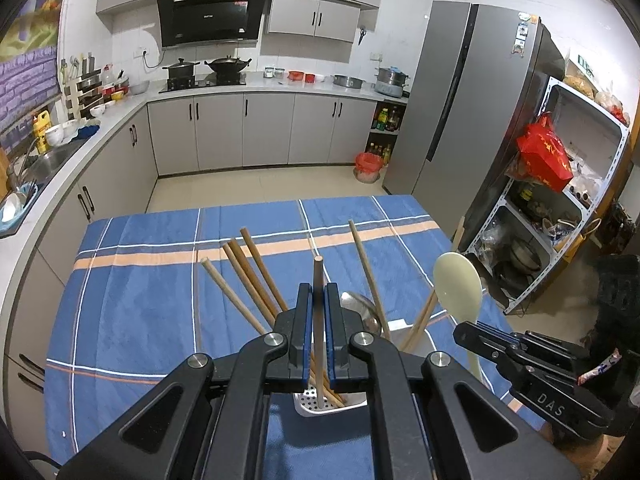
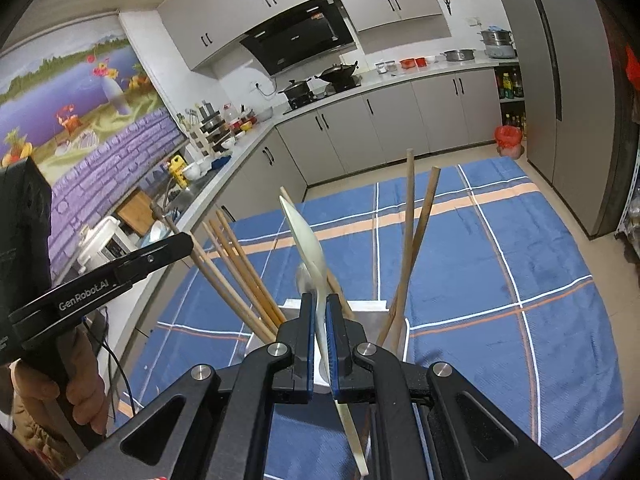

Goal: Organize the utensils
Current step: 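Lower the white spoon into the holder compartment with the right tool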

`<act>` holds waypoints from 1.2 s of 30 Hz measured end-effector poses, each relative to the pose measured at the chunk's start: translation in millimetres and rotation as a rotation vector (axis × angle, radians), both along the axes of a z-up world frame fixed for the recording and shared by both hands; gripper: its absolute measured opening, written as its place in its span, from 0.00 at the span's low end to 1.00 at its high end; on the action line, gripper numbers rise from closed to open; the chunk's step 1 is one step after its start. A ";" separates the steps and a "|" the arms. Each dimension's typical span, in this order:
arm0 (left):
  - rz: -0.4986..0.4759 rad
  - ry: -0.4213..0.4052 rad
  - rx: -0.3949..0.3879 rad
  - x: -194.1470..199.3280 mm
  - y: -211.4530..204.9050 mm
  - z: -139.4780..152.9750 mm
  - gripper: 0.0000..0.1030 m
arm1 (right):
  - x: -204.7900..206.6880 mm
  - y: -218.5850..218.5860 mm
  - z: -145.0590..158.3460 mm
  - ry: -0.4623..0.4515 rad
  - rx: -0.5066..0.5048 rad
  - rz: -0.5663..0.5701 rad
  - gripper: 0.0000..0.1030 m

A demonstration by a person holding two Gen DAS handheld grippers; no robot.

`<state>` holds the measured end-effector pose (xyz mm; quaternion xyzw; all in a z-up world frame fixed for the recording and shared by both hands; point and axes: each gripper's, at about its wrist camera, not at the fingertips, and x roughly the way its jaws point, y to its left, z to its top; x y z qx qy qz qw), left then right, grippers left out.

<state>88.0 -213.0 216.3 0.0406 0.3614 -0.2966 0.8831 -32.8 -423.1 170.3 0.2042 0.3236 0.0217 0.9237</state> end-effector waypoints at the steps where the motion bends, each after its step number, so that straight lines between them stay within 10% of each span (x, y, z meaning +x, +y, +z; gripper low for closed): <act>1: 0.001 0.000 0.000 -0.5 0.0 -2.1 0.05 | 0.1 1.6 1.6 -0.006 0.006 -0.002 0.06; 14: -0.003 -0.009 -0.018 -2.7 -5.0 -0.6 0.05 | 35.2 -9.8 -9.0 -0.190 0.182 -0.068 0.06; 36: 0.028 -0.032 -0.007 -5.2 -10.0 -7.3 0.05 | 51.5 9.0 -59.4 -0.158 -0.006 -0.098 0.06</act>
